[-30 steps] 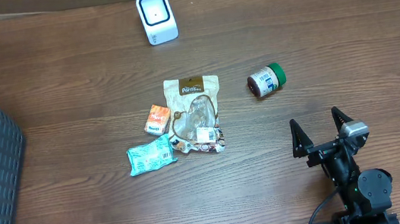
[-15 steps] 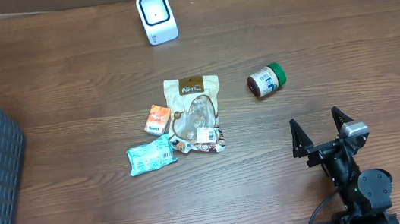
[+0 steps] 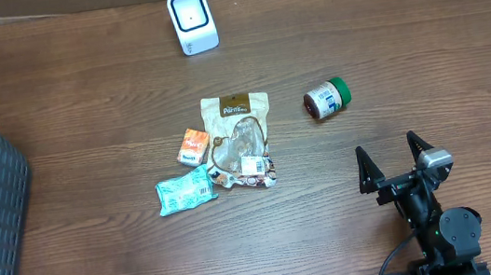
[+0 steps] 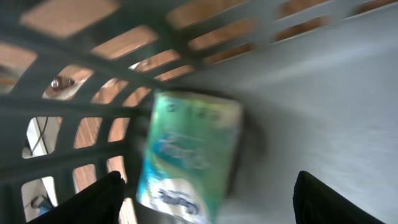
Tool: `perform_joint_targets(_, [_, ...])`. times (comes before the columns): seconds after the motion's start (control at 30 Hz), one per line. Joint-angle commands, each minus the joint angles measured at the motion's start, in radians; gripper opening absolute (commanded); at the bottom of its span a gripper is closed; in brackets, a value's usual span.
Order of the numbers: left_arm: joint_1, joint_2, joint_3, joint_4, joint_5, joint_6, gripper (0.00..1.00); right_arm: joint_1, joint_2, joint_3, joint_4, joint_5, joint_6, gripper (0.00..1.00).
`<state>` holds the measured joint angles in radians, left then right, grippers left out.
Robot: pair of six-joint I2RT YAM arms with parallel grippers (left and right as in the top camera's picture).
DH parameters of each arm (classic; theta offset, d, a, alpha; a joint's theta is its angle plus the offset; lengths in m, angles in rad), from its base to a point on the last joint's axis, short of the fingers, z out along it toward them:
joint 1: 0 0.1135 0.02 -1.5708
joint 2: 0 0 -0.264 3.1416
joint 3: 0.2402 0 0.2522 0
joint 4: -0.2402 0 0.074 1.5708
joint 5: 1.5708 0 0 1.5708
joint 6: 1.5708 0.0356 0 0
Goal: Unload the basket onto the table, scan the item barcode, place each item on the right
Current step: 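Reach the left gripper into the basket and grasp a small teal packet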
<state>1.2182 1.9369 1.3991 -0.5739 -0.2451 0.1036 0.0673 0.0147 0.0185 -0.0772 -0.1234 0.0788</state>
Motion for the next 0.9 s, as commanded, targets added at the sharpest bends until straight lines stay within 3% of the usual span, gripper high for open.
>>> perform_joint_targets(0.0, [0.035, 0.052, -0.003, 0.004, -0.015, -0.043, 0.74, 0.005, -0.012, -0.011, 0.005, 0.003, 0.007, 1.00])
perform_joint_targets(0.1, [0.049, 0.070, -0.003, 0.010, 0.032, -0.056, 0.65, 0.005, -0.012, -0.011, 0.005, 0.003, 0.007, 1.00])
perform_joint_targets(0.17, [0.050, 0.071, -0.003, 0.013, 0.047, -0.056, 0.51, 0.005, -0.012, -0.011, 0.005, 0.003, 0.007, 1.00])
perform_joint_targets(0.3, [0.043, 0.071, -0.003, 0.020, 0.063, -0.063, 0.10, 0.005, -0.012, -0.011, 0.005, 0.003, 0.007, 1.00])
perform_joint_targets(0.33, [0.037, 0.070, -0.003, 0.017, 0.067, -0.072, 0.04, 0.005, -0.012, -0.011, 0.005, 0.003, 0.007, 1.00])
perform_joint_targets(0.5, [-0.005, 0.053, 0.005, -0.029, 0.129, -0.082, 0.04, 0.005, -0.012, -0.011, 0.005, 0.003, 0.007, 1.00])
perform_joint_targets(0.63, [-0.077, -0.020, 0.027, -0.061, 0.327, -0.090, 0.04, 0.005, -0.012, -0.011, 0.005, 0.003, 0.007, 1.00])
perform_joint_targets(0.87, [-0.262, -0.209, 0.157, -0.084, 0.464, -0.227, 0.04, 0.005, -0.012, -0.011, 0.005, 0.003, 0.007, 1.00])
